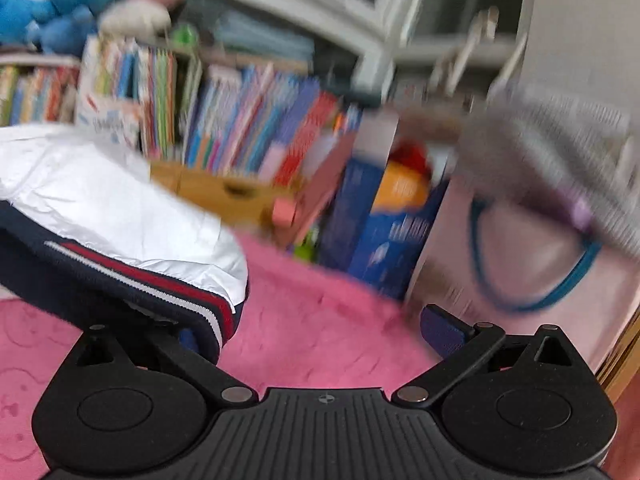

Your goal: Fold clothes

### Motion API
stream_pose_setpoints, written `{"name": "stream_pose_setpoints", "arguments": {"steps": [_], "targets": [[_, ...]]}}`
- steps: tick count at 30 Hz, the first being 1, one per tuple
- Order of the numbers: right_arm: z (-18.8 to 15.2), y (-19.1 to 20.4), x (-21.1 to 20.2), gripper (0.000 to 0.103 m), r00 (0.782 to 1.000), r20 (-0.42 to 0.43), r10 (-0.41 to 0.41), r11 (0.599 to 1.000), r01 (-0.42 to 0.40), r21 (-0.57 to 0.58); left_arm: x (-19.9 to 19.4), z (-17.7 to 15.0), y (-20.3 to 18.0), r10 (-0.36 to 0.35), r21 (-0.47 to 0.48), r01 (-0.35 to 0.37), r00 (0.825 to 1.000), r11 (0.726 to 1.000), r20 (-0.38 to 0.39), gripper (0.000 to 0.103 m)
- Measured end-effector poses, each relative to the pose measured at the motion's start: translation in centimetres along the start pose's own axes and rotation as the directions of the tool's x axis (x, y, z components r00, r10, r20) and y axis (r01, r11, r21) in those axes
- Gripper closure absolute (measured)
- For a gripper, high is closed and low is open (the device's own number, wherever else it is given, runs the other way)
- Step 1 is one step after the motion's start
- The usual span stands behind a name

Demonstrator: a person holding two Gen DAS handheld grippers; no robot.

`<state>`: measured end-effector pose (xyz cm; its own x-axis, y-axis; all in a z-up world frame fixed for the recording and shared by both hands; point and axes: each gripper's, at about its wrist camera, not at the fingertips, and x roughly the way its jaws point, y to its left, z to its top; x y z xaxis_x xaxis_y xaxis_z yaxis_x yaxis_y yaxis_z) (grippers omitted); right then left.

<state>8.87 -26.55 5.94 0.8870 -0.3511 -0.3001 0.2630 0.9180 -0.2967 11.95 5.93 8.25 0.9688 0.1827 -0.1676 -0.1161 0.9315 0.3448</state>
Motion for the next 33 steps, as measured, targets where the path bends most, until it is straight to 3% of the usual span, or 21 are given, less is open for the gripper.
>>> {"name": "stream_pose_setpoints", "arguments": {"steps": [7,10,13,15,18,20,22,25,27,28,29,30,31,32,33], "targets": [[2.0,-3.3,-9.2,0.0,0.979,0.155,0.134,0.989,-0.124,-0.075,-10.3,0.3,9.9,-0.055,-0.078,0.058,0.998,0.995,0.044,0.001],[0.8,-3.8,-15.1,0.0,0.959,0.174,0.223,0.967,-0.196,-0.161,-16.0,-1.3,13.5,-0.102,-0.124,0.101,0.995,0.987,0.003,0.001],[-1.1,-4.4,-19.9,0.0,0.945,0.139,0.297,0.937,-0.26,-0.233,-21.0,-3.7,15.7,-0.21,-0.181,0.195,0.975,0.964,-0.066,0.001],[-2.7,-4.6,-22.0,0.0,0.938,0.094,0.335,0.916,-0.3,-0.265,-23.1,-6.0,15.9,-0.295,-0.19,0.272,0.949,0.943,-0.108,0.001],[-6.3,-4.1,-23.8,0.0,0.912,0.032,0.41,0.867,-0.378,-0.324,-24.6,-9.6,14.1,-0.394,-0.159,0.367,0.897,0.917,-0.199,0.001],[-8.7,-3.0,-24.3,0.0,0.878,-0.033,0.478,0.816,-0.457,-0.354,-24.6,-11.8,12.3,-0.451,-0.155,0.424,0.846,0.892,-0.284,0.003],[-10.5,-1.4,-24.2,0.001,0.848,-0.116,0.518,0.769,-0.521,-0.37,-23.8,-13.2,10.9,-0.519,-0.17,0.493,0.774,0.853,-0.363,0.003],[-11.2,0.7,-23.8,0.003,0.789,-0.208,0.579,0.676,-0.606,-0.419,-22.7,-14.5,9.5,-0.613,-0.2,0.597,0.645,0.777,-0.456,0.003],[-10.4,0.5,-24.1,0.003,0.734,-0.235,0.637,0.607,-0.666,-0.433,-22.6,-14.2,10.1,-0.65,-0.188,0.653,0.592,0.733,-0.476,0.003],[-9.5,-0.2,-24.3,0.003,0.695,-0.235,0.68,0.572,-0.703,-0.423,-22.6,-14.0,10.5,-0.663,-0.18,0.676,0.572,0.714,-0.483,0.002],[-8.5,-1.2,-24.4,0.002,0.648,-0.233,0.726,0.535,-0.743,-0.402,-22.7,-13.8,11.3,-0.669,-0.167,0.69,0.568,0.705,-0.48,0.002],[-7.7,-2.1,-24.4,0.001,0.617,-0.226,0.754,0.515,-0.768,-0.381,-22.6,-13.6,12.1,-0.668,-0.157,0.692,0.572,0.704,-0.475,0.002],[-6.6,-2.9,-24.1,0.0,0.599,-0.211,0.773,0.508,-0.783,-0.36,-22.1,-13.1,12.8,-0.655,-0.156,0.672,0.598,0.724,-0.462,0.0],[-5.4,-3.6,-23.6,0.0,0.601,-0.186,0.777,0.52,-0.78,-0.348,-21.7,-12.7,13.6,-0.64,-0.155,0.651,0.624,0.743,-0.449,0.0],[-4.3,-3.7,-22.8,0.0,0.627,-0.152,0.764,0.553,-0.758,-0.348,-21.3,-12.3,14.3,-0.624,-0.154,0.629,0.648,0.762,-0.437,0.0]]}}
